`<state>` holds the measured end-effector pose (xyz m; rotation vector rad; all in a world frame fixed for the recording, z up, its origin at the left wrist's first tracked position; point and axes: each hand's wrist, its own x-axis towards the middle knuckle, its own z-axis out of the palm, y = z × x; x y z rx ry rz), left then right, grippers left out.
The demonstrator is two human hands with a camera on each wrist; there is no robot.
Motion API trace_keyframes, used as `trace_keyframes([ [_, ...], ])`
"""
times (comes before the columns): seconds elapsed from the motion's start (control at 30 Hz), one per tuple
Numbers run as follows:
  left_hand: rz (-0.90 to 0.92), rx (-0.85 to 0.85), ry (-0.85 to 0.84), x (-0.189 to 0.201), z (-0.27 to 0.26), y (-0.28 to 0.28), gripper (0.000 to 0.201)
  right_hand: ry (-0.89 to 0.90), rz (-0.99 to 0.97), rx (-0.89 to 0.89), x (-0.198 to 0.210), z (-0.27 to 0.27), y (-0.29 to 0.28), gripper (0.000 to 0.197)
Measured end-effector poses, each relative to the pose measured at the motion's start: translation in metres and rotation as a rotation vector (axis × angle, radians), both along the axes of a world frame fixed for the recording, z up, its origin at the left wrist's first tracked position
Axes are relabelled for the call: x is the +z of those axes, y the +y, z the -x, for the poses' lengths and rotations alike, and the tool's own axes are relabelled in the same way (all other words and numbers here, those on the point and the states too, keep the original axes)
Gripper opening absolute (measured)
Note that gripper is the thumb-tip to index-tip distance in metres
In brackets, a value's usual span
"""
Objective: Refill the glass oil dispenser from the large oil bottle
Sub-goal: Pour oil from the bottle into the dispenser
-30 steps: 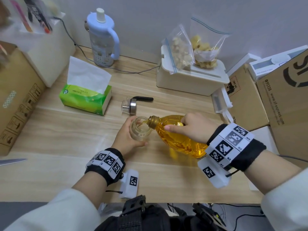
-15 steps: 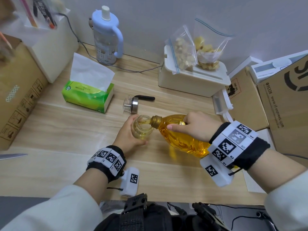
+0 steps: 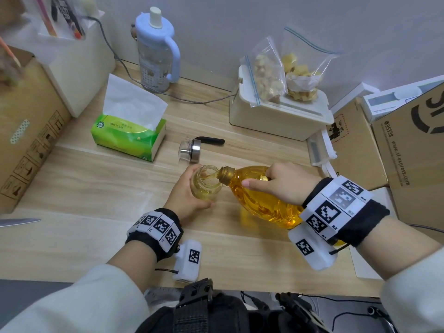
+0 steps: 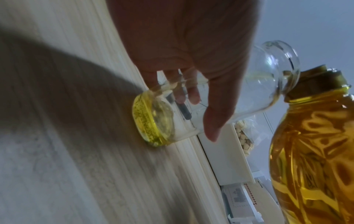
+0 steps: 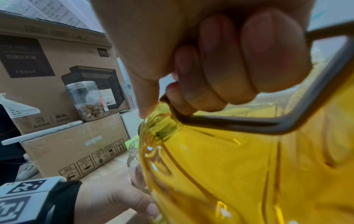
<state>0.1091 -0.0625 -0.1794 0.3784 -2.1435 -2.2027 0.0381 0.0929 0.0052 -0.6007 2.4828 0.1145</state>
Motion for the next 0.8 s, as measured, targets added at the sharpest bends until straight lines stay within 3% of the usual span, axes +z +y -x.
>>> trace_keyframes([
  [0.8,-0.026,0.020,-0.012,-0.0050,0.0027,0.0026,0.089,-0.031,0.022,-0.034,-0.0001,0.0016,-0.0028,0.061],
])
